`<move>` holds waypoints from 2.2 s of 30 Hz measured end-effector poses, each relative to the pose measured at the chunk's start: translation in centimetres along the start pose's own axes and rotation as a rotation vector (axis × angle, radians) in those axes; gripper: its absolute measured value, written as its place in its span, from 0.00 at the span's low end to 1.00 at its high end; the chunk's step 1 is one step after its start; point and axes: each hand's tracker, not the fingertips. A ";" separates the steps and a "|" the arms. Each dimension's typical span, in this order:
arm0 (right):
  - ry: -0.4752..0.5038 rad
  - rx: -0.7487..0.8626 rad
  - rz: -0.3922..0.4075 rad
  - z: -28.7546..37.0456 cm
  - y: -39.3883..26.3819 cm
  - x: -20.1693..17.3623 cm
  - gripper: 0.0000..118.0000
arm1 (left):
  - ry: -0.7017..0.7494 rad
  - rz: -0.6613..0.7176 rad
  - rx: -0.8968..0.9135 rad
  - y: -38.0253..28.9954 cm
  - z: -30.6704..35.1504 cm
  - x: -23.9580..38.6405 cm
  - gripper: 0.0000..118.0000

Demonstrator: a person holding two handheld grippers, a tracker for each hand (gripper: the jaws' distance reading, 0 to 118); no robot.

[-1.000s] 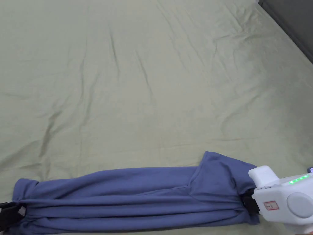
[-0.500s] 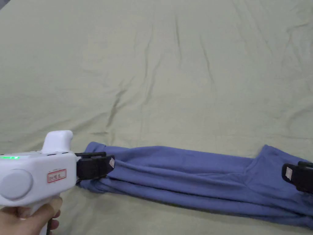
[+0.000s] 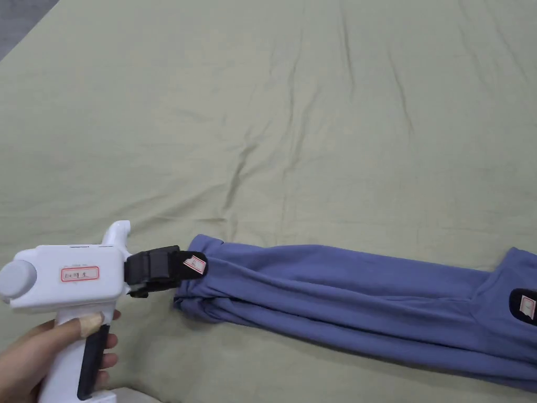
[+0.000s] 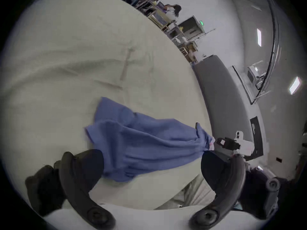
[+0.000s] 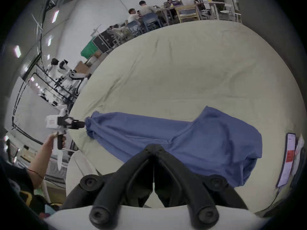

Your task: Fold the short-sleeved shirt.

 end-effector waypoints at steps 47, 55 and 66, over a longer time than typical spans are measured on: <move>0.071 0.058 -0.003 0.8 1.9 -3.0 0.02 | 0.070 -0.088 0.055 -1.2 -2.9 13.3 0.09; -0.077 0.055 0.030 2.3 1.3 -3.4 0.02 | 0.339 -0.242 -0.089 -5.9 -18.6 15.3 0.35; -0.176 0.028 0.133 3.7 -1.3 -6.7 0.02 | 0.086 0.060 0.118 -4.6 -6.8 15.3 0.91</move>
